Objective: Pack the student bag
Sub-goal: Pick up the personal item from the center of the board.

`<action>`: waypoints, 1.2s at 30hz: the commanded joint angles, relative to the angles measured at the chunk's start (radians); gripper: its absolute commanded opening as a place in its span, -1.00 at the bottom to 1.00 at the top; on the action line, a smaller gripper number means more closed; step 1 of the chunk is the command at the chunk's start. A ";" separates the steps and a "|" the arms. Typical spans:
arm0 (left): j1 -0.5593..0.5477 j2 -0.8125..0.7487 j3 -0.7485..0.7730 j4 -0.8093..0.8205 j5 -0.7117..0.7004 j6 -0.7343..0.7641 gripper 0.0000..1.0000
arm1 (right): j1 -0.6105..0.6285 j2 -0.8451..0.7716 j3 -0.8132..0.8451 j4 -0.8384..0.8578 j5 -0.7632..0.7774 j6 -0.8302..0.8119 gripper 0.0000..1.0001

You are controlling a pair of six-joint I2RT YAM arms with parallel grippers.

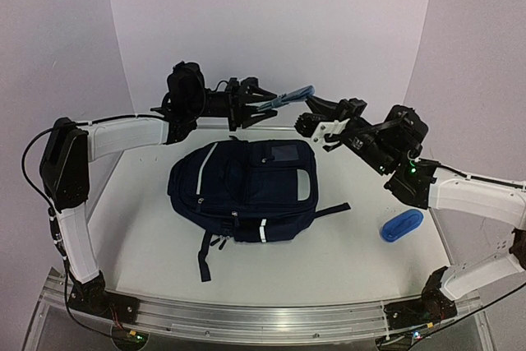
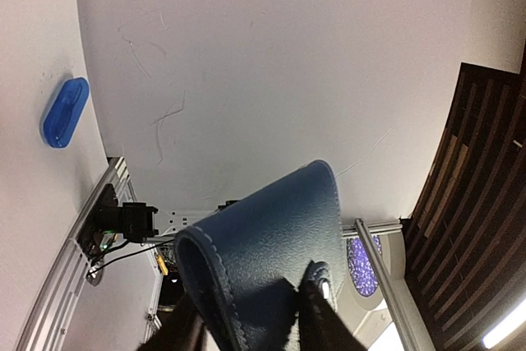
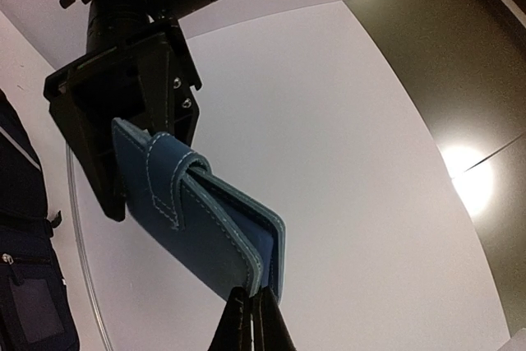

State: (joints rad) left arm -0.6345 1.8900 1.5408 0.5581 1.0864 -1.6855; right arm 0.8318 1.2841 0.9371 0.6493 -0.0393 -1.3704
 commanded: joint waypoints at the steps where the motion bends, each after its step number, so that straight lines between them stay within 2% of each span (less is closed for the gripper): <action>1: 0.008 -0.052 -0.010 0.096 -0.004 -0.017 -0.44 | 0.005 -0.033 -0.024 0.022 -0.026 0.004 -1.00; 3: 0.011 -0.058 -0.021 0.100 -0.013 -0.015 -0.54 | 0.005 -0.041 -0.031 0.008 -0.033 0.006 -1.00; 6: 0.020 -0.068 -0.031 0.096 -0.024 -0.005 -0.81 | 0.006 -0.057 -0.044 -0.032 -0.038 0.008 -0.99; 7: 0.024 -0.073 -0.034 0.085 -0.025 0.006 -0.89 | 0.005 -0.064 -0.046 -0.061 -0.038 0.010 -0.92; 9: 0.031 -0.094 -0.034 0.012 -0.032 0.066 -0.99 | 0.004 -0.081 -0.051 -0.124 -0.027 0.035 -0.57; 10: 0.039 -0.111 -0.035 -0.059 -0.040 0.118 -1.00 | 0.005 -0.089 -0.051 -0.167 -0.013 0.050 -0.31; 12: 0.052 -0.146 -0.028 -0.231 -0.060 0.252 -1.00 | 0.005 -0.100 -0.048 -0.259 0.025 0.097 0.06; 14: 0.061 -0.169 -0.005 -0.441 -0.094 0.402 -1.00 | 0.005 -0.098 -0.030 -0.345 0.080 0.161 0.29; 17: 0.062 -0.178 0.039 -0.732 -0.150 0.603 -1.00 | 0.005 -0.061 0.052 -0.529 0.163 0.314 0.52; 21: 0.062 -0.171 0.060 -0.947 -0.248 0.742 -0.99 | 0.003 0.047 0.250 -0.869 0.156 0.629 0.62; 26: 0.062 -0.150 0.073 -1.155 -0.386 0.856 -1.00 | 0.002 0.188 0.457 -1.059 0.075 0.992 0.52; 30: 0.062 -0.143 0.076 -1.280 -0.501 0.924 -1.00 | 0.001 0.266 0.554 -1.135 -0.008 1.151 0.52; 36: 0.061 -0.157 0.073 -1.431 -0.689 0.969 -1.00 | -0.005 0.301 0.532 -1.137 -0.132 1.281 0.45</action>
State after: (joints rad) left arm -0.5713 1.7535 1.5673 -0.7322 0.5602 -0.7923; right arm 0.8310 1.5630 1.4513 -0.4367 -0.0604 -0.2652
